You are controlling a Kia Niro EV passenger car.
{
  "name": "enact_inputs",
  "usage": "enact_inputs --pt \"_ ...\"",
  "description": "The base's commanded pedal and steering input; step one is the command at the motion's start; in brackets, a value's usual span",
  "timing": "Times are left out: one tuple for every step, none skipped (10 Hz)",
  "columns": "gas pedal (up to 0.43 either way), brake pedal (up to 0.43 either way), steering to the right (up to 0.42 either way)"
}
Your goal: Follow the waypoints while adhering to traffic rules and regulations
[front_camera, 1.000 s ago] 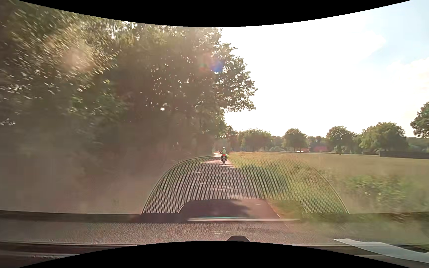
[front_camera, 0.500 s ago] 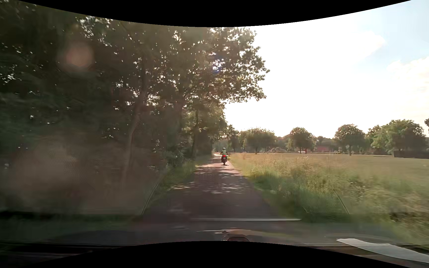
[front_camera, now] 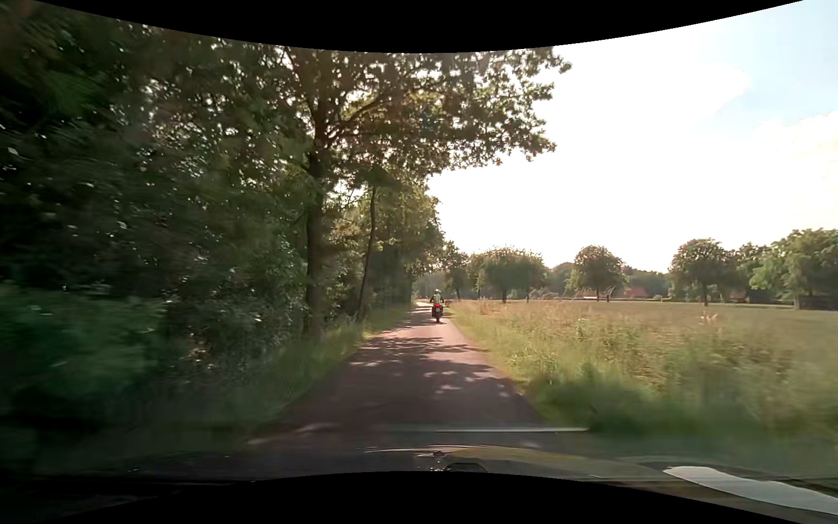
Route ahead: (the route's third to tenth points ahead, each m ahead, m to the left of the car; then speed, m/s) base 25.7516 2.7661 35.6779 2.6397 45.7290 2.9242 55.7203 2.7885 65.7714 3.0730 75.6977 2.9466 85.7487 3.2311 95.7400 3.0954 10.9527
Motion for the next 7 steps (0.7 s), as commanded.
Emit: enact_inputs --pt "0.209 0.0 0.001" --pt "0.209 0.0 0.001" --pt "0.209 0.0 0.0" --pt "0.209 0.0 0.0" --pt "0.209 0.0 0.0" --pt "0.197 0.0 0.0" --pt "0.197 0.0 0.0"
